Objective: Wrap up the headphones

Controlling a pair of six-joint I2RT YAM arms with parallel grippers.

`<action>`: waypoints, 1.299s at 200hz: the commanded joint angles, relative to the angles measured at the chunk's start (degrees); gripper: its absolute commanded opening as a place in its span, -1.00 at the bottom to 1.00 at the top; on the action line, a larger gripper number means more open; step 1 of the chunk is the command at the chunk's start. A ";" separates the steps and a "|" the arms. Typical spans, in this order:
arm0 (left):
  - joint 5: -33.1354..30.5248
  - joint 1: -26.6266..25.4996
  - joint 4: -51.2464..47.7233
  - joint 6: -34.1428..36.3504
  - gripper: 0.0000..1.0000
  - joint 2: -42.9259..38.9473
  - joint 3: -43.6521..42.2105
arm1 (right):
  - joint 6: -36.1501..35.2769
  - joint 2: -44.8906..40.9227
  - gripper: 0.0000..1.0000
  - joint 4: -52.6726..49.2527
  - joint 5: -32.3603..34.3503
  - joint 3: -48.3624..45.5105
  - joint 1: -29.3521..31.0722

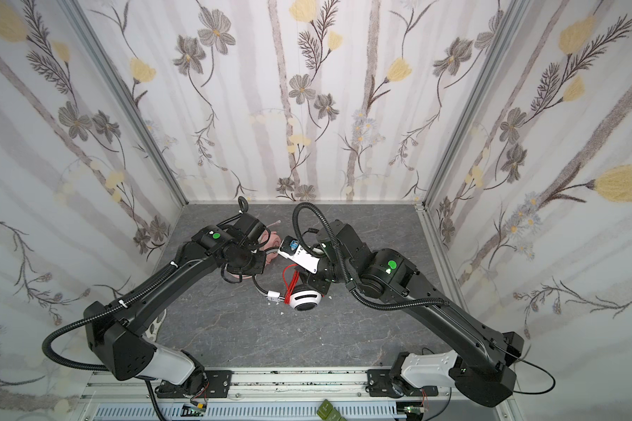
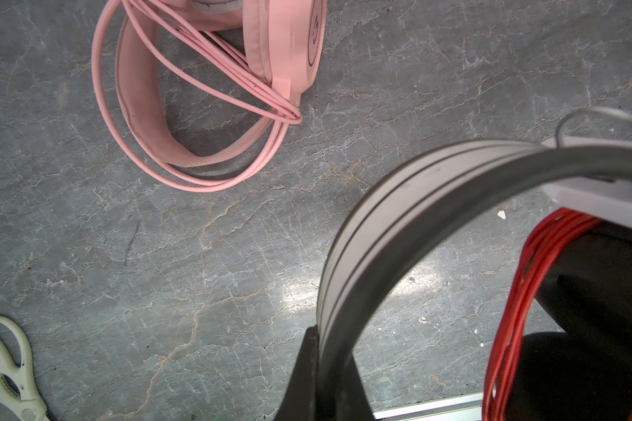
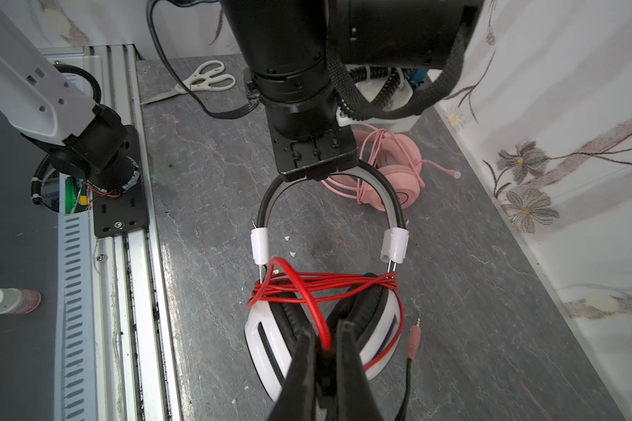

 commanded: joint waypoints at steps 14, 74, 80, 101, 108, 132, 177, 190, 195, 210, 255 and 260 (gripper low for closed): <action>1.30 -0.35 2.77 -1.59 -1.00 -0.18 0.22 | 1.05 0.99 -1.00 3.32 -1.32 -0.42 -2.78; 1.85 -1.79 6.95 -0.34 -1.00 -5.44 -7.70 | -0.04 0.98 -1.00 4.74 -4.36 -0.01 -14.43; 2.46 -2.17 7.68 0.35 -1.00 -6.05 -8.33 | -0.72 1.26 -1.00 4.82 -5.45 -0.07 -14.61; 2.98 -3.69 9.16 2.45 -1.00 -7.97 -9.90 | -2.30 1.35 -1.00 6.88 -9.18 -1.87 -14.81; 3.08 -3.95 9.49 2.82 -1.00 -8.65 -10.37 | -2.35 1.35 -1.00 7.77 -10.00 -2.79 -15.05; 3.51 -4.52 10.79 3.31 -1.00 -11.04 -12.27 | -2.44 1.37 -1.00 10.08 -13.75 -6.53 -17.09; 5.01 -4.78 13.50 3.48 -1.00 -16.54 -15.92 | -3.65 1.74 -1.00 13.40 -23.91 -13.69 -22.42; 6.53 -4.80 14.40 3.89 -1.00 -17.68 -16.63 | -4.34 2.50 -1.00 13.41 -27.20 -14.65 -23.22; 7.11 -4.79 14.83 4.08 -1.00 -17.96 -16.68 | -4.52 2.85 -1.00 13.29 -28.41 -14.86 -23.51; 9.34 -4.88 15.59 4.93 -1.00 -18.45 -16.62 | -4.93 4.11 -1.00 13.15 -32.32 -15.31 -24.23; 11.39 -4.95 16.98 5.28 -1.00 -18.14 -15.69 | -7.50 8.91 -1.00 11.54 -41.31 -16.19 -26.21; 11.43 -5.01 17.09 5.12 -1.00 -17.97 -15.64 | -7.82 9.21 -1.00 11.47 -41.49 -16.38 -26.34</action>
